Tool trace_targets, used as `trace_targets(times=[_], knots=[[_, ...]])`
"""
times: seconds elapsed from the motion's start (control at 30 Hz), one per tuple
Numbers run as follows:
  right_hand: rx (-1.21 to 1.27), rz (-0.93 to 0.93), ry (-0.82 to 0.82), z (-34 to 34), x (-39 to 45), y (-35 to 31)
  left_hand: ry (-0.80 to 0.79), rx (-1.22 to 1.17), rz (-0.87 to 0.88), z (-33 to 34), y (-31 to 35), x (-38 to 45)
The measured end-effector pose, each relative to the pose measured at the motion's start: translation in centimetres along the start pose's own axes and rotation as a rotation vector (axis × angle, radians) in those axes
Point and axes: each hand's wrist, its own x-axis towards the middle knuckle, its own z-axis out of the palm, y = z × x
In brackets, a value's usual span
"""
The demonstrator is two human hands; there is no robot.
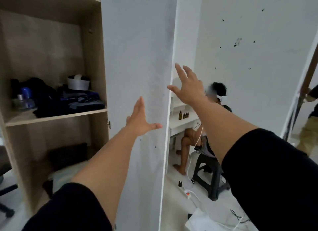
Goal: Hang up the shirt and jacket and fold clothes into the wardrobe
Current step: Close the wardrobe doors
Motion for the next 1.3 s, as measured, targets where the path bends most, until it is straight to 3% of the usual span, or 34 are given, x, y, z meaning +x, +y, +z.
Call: trace_targets(times=[0.2, 0.43, 0.7, 0.93, 1.3], knots=[[0.009, -0.054, 0.02, 1.5, 3.3, 4.9, 0.053, 0.03, -0.024, 5.2, 4.5, 4.6], [-0.015, -0.172, -0.049, 3.4, 5.2, 7.3, 0.236, 0.049, -0.097, 7.7, 5.3, 7.2], [0.068, -0.181, -0.082, 4.8, 6.0, 4.8, 0.203, 0.03, -0.099, 7.4, 4.8, 6.5], [0.158, -0.207, -0.068, 3.5, 3.8, -0.9, 0.201, 0.088, -0.081, 3.7, 1.6, 2.1], [0.299, -0.359, -0.092, 3.5, 0.7, -18.0, 0.352, 0.336, -0.016, -8.1, -7.8, -9.3]])
